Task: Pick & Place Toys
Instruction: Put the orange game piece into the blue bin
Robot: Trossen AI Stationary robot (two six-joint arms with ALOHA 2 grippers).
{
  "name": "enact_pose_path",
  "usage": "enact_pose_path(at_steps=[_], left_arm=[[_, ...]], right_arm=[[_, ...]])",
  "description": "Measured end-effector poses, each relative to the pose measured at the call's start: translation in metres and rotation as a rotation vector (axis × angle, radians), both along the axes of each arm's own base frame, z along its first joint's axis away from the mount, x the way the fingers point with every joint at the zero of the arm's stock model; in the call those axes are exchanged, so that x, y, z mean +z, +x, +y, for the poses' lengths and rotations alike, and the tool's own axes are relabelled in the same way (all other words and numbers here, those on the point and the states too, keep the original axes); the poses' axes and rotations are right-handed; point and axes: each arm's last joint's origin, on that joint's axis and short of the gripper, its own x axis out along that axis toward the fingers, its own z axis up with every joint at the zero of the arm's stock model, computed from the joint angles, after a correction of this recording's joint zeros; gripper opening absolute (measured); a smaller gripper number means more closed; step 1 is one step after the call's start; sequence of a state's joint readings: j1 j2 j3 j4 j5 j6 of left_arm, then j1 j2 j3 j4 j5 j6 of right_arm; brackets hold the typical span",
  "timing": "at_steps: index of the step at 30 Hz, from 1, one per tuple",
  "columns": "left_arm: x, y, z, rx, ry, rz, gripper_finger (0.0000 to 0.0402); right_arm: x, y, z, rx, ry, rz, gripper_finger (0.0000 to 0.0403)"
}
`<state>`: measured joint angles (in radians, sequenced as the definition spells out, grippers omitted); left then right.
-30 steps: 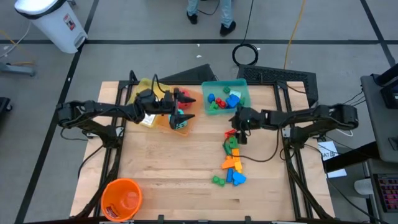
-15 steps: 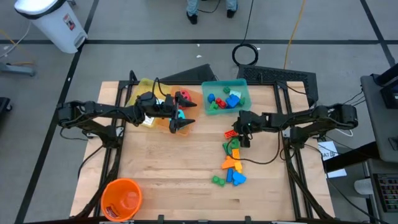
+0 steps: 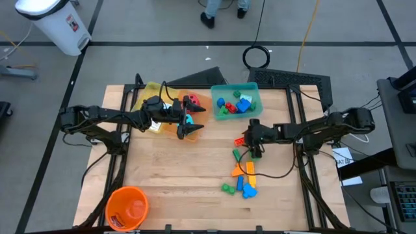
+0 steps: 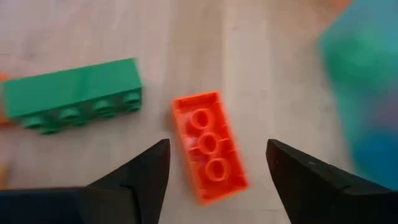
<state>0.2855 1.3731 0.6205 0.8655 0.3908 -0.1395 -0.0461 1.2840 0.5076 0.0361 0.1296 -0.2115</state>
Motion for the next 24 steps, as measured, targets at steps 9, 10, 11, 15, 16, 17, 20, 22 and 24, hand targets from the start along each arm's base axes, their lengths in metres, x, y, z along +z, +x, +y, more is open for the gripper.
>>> enact_pose_path(at_steps=[9,10,11,15,16,17,20,22,24], left_arm=[[0.0,0.0,0.0,0.0,0.001,-0.002,0.0374],[0.0,0.0,0.0,0.0,0.001,-0.003,0.0374],[0.0,0.0,0.0,0.0,0.001,-0.003,0.0374],[0.0,0.0,0.0,-0.004,-0.033,0.001,0.0374],[0.0,0.0,0.0,-0.005,-0.046,0.002,0.0374],[0.0,0.0,0.0,-0.006,-0.057,0.003,0.0374],[0.0,0.0,0.0,-0.01,-0.097,0.007,0.0374],[0.0,0.0,0.0,-0.013,-0.118,0.01,0.0374],[0.0,0.0,0.0,-0.014,-0.127,0.011,0.0374]], right_arm=[[-0.014,0.006,-0.018,0.037,0.079,0.024,0.0246],[-0.018,0.006,-0.019,0.042,0.082,0.039,0.0243],[-0.02,0.006,-0.021,0.047,0.082,0.051,0.024],[-0.023,0.007,-0.022,0.061,0.074,0.063,0.0221],[-0.023,0.007,-0.022,0.061,0.076,0.065,0.0213],[-0.023,0.007,-0.022,0.061,0.076,0.065,0.0204],[-0.021,0.006,-0.022,0.059,0.072,0.065,0.0168],[-0.019,0.004,-0.022,0.056,0.064,0.064,0.0138],[-0.017,0.003,-0.022,0.054,0.051,0.057,0.0108]])
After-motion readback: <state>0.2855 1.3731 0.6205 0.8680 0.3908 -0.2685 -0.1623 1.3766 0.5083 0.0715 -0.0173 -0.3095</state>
